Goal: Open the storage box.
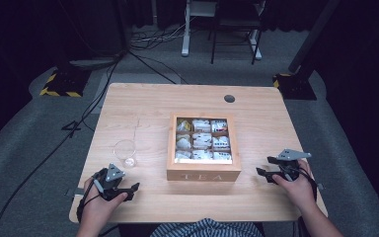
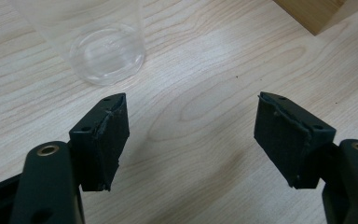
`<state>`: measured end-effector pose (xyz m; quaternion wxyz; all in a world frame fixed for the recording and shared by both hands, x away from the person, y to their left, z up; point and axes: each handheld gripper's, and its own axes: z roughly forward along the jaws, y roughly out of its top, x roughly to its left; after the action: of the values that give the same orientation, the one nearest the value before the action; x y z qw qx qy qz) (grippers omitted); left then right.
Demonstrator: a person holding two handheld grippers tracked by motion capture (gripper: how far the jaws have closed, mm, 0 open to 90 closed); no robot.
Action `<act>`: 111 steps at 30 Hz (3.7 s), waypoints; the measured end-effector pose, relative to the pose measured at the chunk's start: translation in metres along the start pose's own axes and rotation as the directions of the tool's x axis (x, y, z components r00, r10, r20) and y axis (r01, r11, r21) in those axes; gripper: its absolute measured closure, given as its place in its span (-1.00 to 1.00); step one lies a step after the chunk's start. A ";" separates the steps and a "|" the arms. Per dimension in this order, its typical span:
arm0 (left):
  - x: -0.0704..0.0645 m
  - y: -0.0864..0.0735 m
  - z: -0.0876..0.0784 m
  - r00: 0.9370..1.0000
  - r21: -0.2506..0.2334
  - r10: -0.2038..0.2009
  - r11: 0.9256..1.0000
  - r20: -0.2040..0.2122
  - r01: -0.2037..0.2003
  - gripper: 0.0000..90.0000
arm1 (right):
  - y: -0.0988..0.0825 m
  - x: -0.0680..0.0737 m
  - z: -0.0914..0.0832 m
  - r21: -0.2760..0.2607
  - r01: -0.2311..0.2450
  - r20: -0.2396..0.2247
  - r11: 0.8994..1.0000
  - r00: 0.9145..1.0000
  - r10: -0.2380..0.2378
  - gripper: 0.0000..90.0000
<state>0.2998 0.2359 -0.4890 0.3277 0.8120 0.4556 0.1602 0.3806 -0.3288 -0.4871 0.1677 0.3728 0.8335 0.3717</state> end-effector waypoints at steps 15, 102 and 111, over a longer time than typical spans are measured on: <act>0.002 0.002 0.001 1.000 0.004 -0.004 1.000 0.003 0.004 -0.39 | 0.036 0.050 -0.030 -0.109 0.103 -0.168 0.989 0.978 -0.120 -0.36; -0.003 0.007 0.000 0.999 -0.017 0.016 1.000 0.036 -0.015 -0.40 | 0.089 0.079 -0.026 -0.264 0.244 -0.048 0.933 0.963 -0.265 -0.08; -0.006 0.009 0.000 0.999 -0.015 0.028 1.000 0.046 -0.027 -0.40 | 0.101 0.076 -0.030 -0.289 0.252 -0.034 0.923 0.961 -0.273 -0.07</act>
<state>0.3027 0.2275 -0.4828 0.3417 0.8193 0.4356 0.1494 0.3629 -0.2421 -0.3918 0.2366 0.2161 0.8199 0.4743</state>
